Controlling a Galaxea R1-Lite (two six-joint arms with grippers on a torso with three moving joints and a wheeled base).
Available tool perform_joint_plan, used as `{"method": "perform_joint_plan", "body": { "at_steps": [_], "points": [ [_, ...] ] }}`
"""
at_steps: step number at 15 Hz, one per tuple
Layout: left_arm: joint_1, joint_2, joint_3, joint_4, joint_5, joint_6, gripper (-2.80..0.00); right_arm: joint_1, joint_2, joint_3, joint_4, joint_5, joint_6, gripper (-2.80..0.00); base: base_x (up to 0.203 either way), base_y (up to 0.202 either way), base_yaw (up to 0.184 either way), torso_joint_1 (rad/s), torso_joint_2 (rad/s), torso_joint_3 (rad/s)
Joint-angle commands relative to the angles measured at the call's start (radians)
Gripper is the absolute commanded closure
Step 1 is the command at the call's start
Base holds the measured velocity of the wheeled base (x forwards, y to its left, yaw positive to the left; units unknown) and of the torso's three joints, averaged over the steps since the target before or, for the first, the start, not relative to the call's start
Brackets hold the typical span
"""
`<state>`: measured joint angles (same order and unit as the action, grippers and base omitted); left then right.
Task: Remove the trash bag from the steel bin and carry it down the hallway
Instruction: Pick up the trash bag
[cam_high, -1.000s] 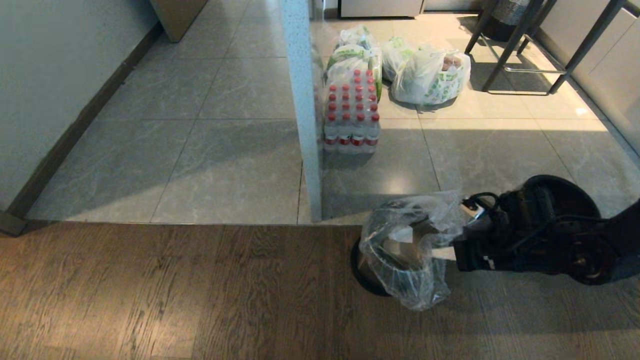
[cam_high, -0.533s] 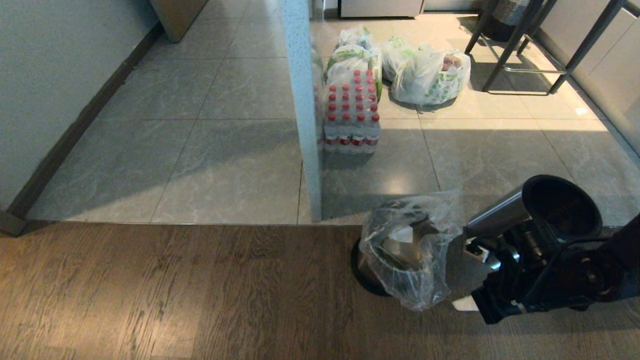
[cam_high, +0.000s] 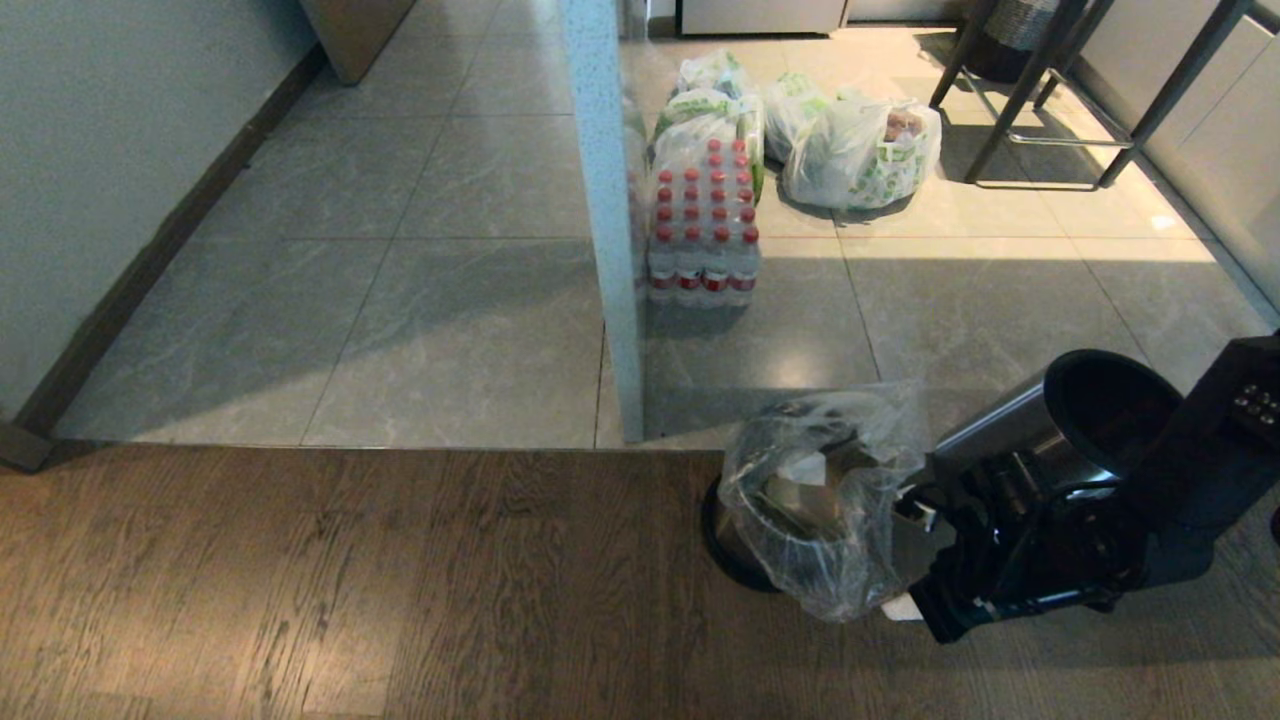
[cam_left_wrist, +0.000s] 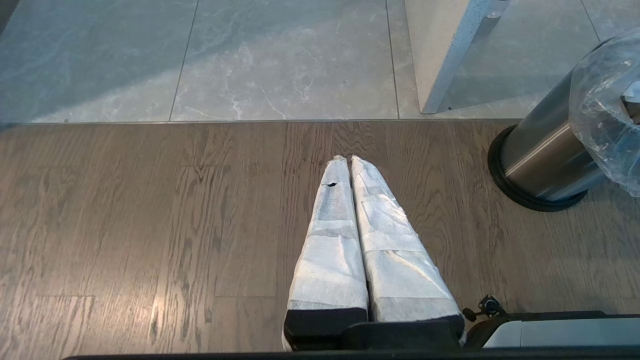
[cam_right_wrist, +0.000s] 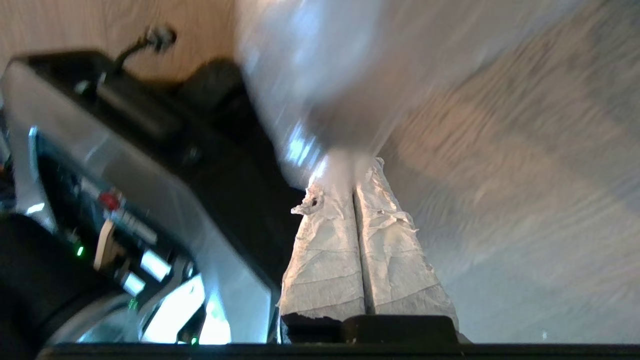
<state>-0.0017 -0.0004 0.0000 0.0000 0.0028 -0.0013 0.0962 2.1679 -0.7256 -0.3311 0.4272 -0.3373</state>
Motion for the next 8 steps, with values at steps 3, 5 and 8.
{"method": "perform_joint_plan", "body": {
  "at_steps": [3,5,8],
  "points": [
    [0.0,0.0,0.001,0.0,0.0,0.0,0.0,0.0,0.036,-0.025,-0.099,0.016,0.099,0.0,0.0,0.0,0.0,0.0,0.0,0.0],
    [0.0,0.0,0.002,0.0,0.0,0.001,0.0,0.001,0.012,-0.034,-0.113,0.025,0.17,0.0,0.0,0.0,0.0,0.0,0.0,0.0],
    [0.0,0.0,0.002,0.0,0.0,0.001,0.0,0.001,-0.029,-0.022,-0.101,0.032,0.247,0.0,0.0,0.0,0.0,0.0,0.0,0.0]
  ]
}}
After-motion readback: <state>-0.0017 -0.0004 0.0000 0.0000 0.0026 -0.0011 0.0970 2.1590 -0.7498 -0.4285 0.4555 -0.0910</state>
